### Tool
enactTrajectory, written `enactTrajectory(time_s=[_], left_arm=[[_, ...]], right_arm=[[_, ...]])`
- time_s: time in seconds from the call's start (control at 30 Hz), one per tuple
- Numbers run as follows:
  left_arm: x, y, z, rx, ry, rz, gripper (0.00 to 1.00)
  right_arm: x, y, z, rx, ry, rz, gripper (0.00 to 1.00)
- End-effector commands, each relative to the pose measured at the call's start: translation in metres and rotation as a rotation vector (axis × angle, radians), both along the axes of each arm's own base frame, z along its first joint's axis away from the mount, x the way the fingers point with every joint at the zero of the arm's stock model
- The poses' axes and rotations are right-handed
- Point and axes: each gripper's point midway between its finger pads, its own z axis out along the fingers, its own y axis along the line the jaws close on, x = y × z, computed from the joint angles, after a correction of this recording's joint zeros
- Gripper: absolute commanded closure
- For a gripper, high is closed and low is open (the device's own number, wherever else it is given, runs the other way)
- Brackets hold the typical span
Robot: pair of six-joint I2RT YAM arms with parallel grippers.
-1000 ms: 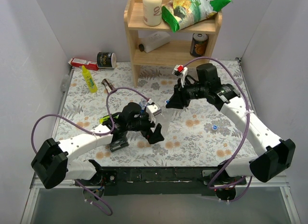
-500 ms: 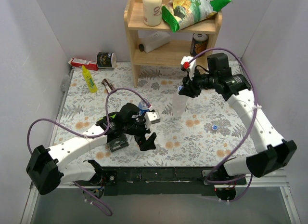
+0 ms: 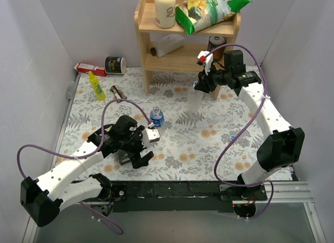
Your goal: Screw on the bottle caps
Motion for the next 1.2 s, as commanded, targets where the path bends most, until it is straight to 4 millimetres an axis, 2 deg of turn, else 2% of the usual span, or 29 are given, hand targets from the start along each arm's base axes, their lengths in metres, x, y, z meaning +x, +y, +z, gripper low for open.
enactTrajectory(time_s=[0.0,0.03,0.23,0.4,0.47,0.57,0.6,0.7,0.97,1.03,1.17], left_arm=[[0.000,0.048,-0.034,0.136,0.038,0.109,0.02],[0.003,0.055,-0.041,0.142,0.059,0.156,0.02],[0.035,0.069,-0.046,0.145,0.027,0.332,0.02],[0.043,0.073,-0.049,0.164,0.004,0.340,0.02],[0.045,0.074,-0.051,0.167,-0.003,0.337,0.02],[0.051,0.076,-0.052,0.171,-0.022,0.355,0.02],[0.053,0.075,-0.052,0.170,-0.024,0.357,0.02],[0.055,0.076,-0.052,0.173,-0.025,0.363,0.02],[0.054,0.075,-0.054,0.167,-0.009,0.360,0.02],[0.053,0.075,-0.054,0.165,-0.006,0.360,0.02],[0.050,0.076,-0.056,0.161,0.003,0.357,0.02]], right_arm=[[-0.002,0.009,0.017,0.080,-0.129,0.062,0.99],[-0.003,0.011,0.016,0.090,-0.122,0.067,0.99],[0.011,0.012,0.006,0.083,-0.134,0.046,0.98],[0.017,0.012,-0.004,0.076,-0.146,0.036,0.96],[0.018,0.010,-0.011,0.068,-0.135,0.028,0.93],[0.020,0.009,-0.022,0.049,-0.127,0.021,0.81],[0.021,0.008,-0.024,0.044,-0.124,0.015,0.74],[0.024,0.006,-0.027,0.033,-0.121,0.005,0.66],[0.024,0.007,-0.035,0.027,-0.088,0.012,0.55],[0.023,0.008,-0.037,0.030,-0.083,0.014,0.48],[0.023,0.009,-0.040,0.032,-0.070,0.014,0.46]])
